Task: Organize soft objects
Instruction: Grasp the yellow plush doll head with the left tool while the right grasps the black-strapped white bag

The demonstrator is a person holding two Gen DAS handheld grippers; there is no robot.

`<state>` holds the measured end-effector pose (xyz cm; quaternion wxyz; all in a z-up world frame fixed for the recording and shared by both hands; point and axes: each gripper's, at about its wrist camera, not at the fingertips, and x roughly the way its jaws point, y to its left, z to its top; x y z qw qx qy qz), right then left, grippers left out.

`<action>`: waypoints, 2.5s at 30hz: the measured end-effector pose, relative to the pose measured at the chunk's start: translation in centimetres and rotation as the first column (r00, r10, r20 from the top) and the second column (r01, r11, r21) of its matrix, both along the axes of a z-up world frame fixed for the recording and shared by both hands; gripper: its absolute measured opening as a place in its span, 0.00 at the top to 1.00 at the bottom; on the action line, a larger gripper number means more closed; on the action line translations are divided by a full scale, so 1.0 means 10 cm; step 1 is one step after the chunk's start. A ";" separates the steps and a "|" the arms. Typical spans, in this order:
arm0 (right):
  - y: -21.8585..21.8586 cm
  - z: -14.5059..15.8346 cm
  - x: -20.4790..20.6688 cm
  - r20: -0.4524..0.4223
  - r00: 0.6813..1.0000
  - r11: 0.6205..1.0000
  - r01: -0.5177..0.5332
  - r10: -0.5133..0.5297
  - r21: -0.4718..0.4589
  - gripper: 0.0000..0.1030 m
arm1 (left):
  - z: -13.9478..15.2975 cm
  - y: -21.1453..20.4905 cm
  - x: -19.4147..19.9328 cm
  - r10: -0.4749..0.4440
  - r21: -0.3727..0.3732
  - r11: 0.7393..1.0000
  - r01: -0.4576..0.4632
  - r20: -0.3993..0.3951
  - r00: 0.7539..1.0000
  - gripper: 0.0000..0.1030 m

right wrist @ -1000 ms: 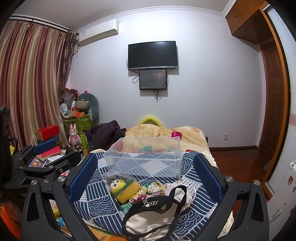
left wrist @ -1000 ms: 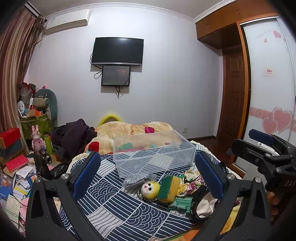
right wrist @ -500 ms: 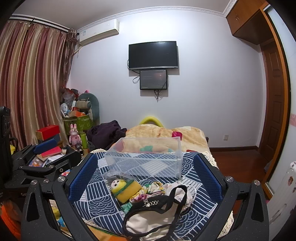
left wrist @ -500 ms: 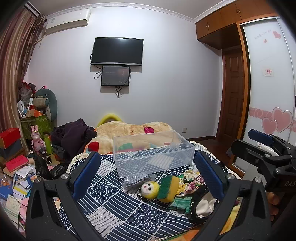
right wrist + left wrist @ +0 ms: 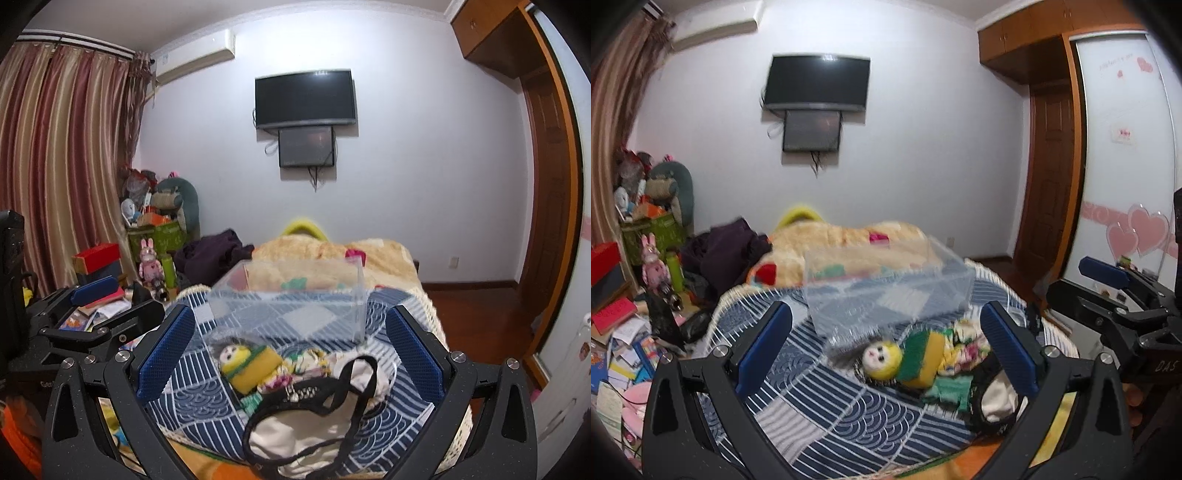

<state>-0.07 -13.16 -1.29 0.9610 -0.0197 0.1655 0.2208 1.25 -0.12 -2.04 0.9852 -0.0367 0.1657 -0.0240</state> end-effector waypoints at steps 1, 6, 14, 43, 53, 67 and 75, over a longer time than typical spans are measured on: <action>0.00 -0.05 0.02 -0.019 1.000 1.000 0.001 -0.002 -0.008 0.00 | -0.06 0.00 0.05 -0.005 0.000 1.000 0.005 -0.024 1.000 0.00; -0.08 -0.26 0.09 -0.099 0.995 0.999 0.012 -0.016 -0.047 0.00 | -0.31 0.02 0.26 -0.006 -0.015 1.000 0.004 -0.121 0.993 0.17; -0.21 -0.46 0.24 -0.206 0.978 0.999 0.020 -0.028 -0.042 0.13 | -0.61 0.13 0.57 -0.015 -0.073 0.997 -0.003 -0.244 0.970 0.43; -0.21 -0.52 0.40 -0.223 0.974 1.000 0.023 -0.027 -0.021 0.93 | -0.94 0.10 1.19 -0.108 -0.134 0.989 0.062 -0.368 0.924 0.62; -0.16 -0.19 0.39 -0.122 0.992 0.999 0.032 -0.034 -0.013 0.94 | -0.66 0.25 0.91 -0.115 -0.186 0.980 0.065 -0.273 0.955 0.65; -0.12 -0.26 0.50 -0.192 0.981 1.000 -0.001 -0.003 -0.023 0.37 | -0.31 0.46 0.68 -0.067 -0.183 0.982 0.034 -0.180 0.981 0.65; 0.12 -0.52 0.59 -0.266 0.964 0.995 -0.039 0.014 -0.090 0.26 | -0.46 0.47 0.65 -0.063 -0.195 0.981 0.019 -0.219 0.974 0.65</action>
